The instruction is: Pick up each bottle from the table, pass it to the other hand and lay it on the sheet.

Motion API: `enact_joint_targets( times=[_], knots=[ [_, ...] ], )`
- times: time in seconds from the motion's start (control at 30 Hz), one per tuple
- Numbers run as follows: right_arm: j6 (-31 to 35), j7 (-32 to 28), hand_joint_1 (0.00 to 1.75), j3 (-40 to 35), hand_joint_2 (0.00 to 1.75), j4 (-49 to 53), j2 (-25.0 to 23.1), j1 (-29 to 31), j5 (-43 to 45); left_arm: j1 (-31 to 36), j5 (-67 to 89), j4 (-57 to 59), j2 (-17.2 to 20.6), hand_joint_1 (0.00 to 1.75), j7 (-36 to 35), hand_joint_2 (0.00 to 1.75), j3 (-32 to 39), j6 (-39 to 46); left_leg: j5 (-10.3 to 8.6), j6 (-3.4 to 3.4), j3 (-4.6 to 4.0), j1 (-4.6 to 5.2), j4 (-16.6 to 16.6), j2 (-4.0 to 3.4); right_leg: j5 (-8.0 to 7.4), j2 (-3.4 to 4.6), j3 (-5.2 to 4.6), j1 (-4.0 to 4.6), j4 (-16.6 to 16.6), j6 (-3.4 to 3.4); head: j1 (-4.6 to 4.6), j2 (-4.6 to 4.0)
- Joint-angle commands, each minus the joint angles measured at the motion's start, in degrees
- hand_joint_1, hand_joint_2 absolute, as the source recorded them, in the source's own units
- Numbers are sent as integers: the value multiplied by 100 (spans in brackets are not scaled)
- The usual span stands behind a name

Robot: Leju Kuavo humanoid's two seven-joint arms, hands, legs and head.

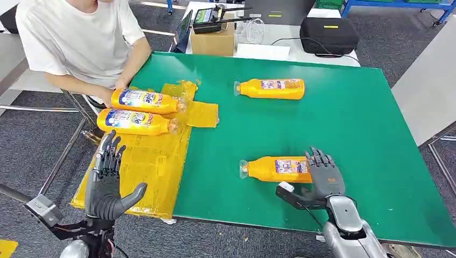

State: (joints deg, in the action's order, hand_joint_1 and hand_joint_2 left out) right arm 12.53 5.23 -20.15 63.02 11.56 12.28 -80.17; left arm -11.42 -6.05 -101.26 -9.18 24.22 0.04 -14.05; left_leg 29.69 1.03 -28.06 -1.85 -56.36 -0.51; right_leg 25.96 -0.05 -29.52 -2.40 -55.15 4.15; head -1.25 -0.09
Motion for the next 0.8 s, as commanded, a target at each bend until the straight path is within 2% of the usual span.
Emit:
enact_joint_targets(
  times=[0.03,0.2,0.37,0.4,0.43,0.47,0.5,0.53,0.67,0.7,0.8],
  knots=[
    [-2,-546,0,-73,175,-1736,-86,1050,333,353,-86,456,82,0,-94,175,-66,-6,-3,-10,10,-1,9,-6,-6,8,5,5,9,-19,-2,0],
    [52,-1031,0,-343,175,-2843,-238,1730,476,549,-189,696,177,0,-107,175,-212,-13,-4,-12,18,-2,14,-6,-8,10,10,7,14,-23,-2,0],
    [-304,-1181,0,-562,175,-3463,-262,2201,613,656,-312,818,231,0,-122,175,-296,-4,-3,-11,21,-1,12,-6,-6,9,13,5,10,-20,0,0],
    [-547,-1232,89,-739,175,-3690,-231,2382,605,686,-333,856,253,0,-125,175,-317,10,-5,-15,29,-2,19,-5,-7,9,21,8,16,-28,0,0],
    [-697,-1180,134,-870,175,-3822,-182,2531,600,689,-362,867,254,0,-135,175,-316,33,-6,-17,29,-4,20,-3,-9,8,22,11,19,-33,0,0],
    [-711,-1183,134,-871,175,-3826,-170,2557,601,689,-362,866,256,0,-135,175,-315,33,-5,-13,24,-1,12,0,-5,4,18,6,10,-24,0,0],
    [-830,-1196,150,-980,175,-3894,-134,2653,594,686,-372,864,265,0,-139,175,-317,41,-7,-17,30,-3,18,1,-8,4,23,9,17,-31,-2,0],
    [-878,-1191,154,-1057,175,-3929,-107,2732,596,678,-380,858,265,0,-140,175,-307,56,-5,-13,25,0,11,0,-5,5,18,5,9,-23,0,0],
    [-1110,-1335,155,-1144,175,-3964,-58,2852,694,643,-381,844,289,0,-138,175,-298,38,-4,-10,24,0,6,8,-2,-6,20,4,6,-18,0,0],
    [-1175,-1514,169,-1088,175,-3964,-49,2853,833,644,-382,860,293,0,-134,175,-301,33,-5,-15,27,-2,11,12,-3,-10,26,7,12,-27,0,0],
    [-1263,-1661,171,-1087,175,-3964,-26,2843,1000,668,-391,906,302,0,-101,175,-312,17,-6,-18,34,-3,17,11,-6,-7,34,10,20,-30,-2,0]
  ],
)
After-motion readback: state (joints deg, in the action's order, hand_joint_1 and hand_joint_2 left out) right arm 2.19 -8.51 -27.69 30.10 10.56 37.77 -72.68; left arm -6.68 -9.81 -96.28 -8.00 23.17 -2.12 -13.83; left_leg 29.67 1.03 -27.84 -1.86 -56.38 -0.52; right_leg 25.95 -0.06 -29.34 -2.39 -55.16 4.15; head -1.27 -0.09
